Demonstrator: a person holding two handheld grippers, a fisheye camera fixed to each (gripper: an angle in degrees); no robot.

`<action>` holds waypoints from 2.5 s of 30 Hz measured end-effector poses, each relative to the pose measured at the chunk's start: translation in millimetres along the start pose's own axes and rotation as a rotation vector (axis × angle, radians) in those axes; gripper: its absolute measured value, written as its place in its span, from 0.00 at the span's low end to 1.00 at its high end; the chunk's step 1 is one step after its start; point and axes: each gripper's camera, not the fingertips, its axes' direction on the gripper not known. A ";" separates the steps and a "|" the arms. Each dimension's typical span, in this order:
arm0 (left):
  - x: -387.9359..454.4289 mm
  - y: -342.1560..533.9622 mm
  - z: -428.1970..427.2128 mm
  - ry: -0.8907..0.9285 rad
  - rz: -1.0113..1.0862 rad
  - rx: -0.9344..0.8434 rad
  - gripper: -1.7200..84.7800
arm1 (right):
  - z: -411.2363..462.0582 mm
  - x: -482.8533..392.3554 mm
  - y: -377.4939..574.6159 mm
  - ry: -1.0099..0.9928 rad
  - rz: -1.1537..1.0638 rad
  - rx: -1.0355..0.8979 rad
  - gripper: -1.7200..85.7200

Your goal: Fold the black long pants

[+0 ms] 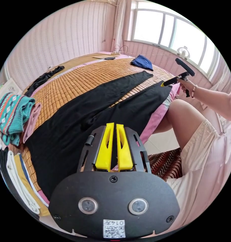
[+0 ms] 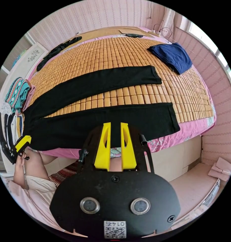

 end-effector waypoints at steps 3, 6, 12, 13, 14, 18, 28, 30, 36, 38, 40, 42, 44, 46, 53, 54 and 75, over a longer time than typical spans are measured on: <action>10.9 -14.2 20.5 0.024 0.030 -0.062 0.01 | -22.2 62.0 -5.6 -0.005 0.127 -0.019 0.07; 10.5 -19.4 24.9 0.028 0.022 -0.088 0.01 | -54.1 126.5 -4.5 -0.056 0.268 0.020 0.09; 7.9 -5.2 40.0 -0.010 0.071 -0.144 0.01 | -109.4 225.5 11.8 -0.223 0.433 0.055 0.04; 5.1 -3.9 37.6 -0.006 0.052 -0.147 0.01 | -132.9 242.6 22.8 -0.314 0.467 0.112 0.03; -3.0 -1.2 29.9 0.012 -0.010 -0.154 0.01 | -158.5 258.6 39.4 -0.410 0.504 0.193 0.03; -35.2 14.5 -24.4 0.041 -0.200 -0.058 0.01 | -226.9 299.6 91.9 -0.513 0.578 0.335 0.03; -117.4 102.1 -149.0 -0.117 -0.605 0.148 0.05 | -324.8 364.2 164.9 -0.697 0.667 0.445 0.06; -134.7 132.1 -165.0 -0.132 -0.693 0.163 0.07 | -337.3 367.5 162.2 -0.700 0.655 0.413 0.08; -188.0 193.2 -174.6 -0.121 -0.932 0.066 0.09 | -367.9 376.3 127.1 -0.648 0.629 0.304 0.10; -197.2 197.5 -178.0 -0.153 -0.946 0.048 0.09 | -364.2 389.3 114.9 -0.723 0.678 0.261 0.10; -207.7 200.1 -180.4 -0.145 -0.972 0.054 0.10 | -367.8 394.9 106.4 -0.764 0.699 0.259 0.11; -223.5 199.9 -180.4 -0.099 -0.990 0.054 0.12 | -377.0 394.9 94.9 -0.732 0.692 0.252 0.11; -233.9 200.0 -179.1 -0.095 -1.005 0.046 0.14 | -389.8 394.8 82.8 -0.628 0.718 0.236 0.12; -244.6 201.2 -176.7 -0.080 -1.041 0.032 0.15 | -398.3 396.2 81.6 -0.563 0.788 0.259 0.14; -277.1 203.9 -187.6 -0.006 -1.179 0.064 0.15 | -422.9 400.5 84.6 -0.552 0.886 0.310 0.10; -282.4 203.8 -191.1 0.001 -1.208 0.069 0.16 | -426.5 400.2 84.5 -0.553 0.870 0.324 0.10; -295.5 191.4 -236.8 -0.197 -1.377 0.041 0.06 | -502.3 382.7 73.2 -0.647 0.683 0.359 0.02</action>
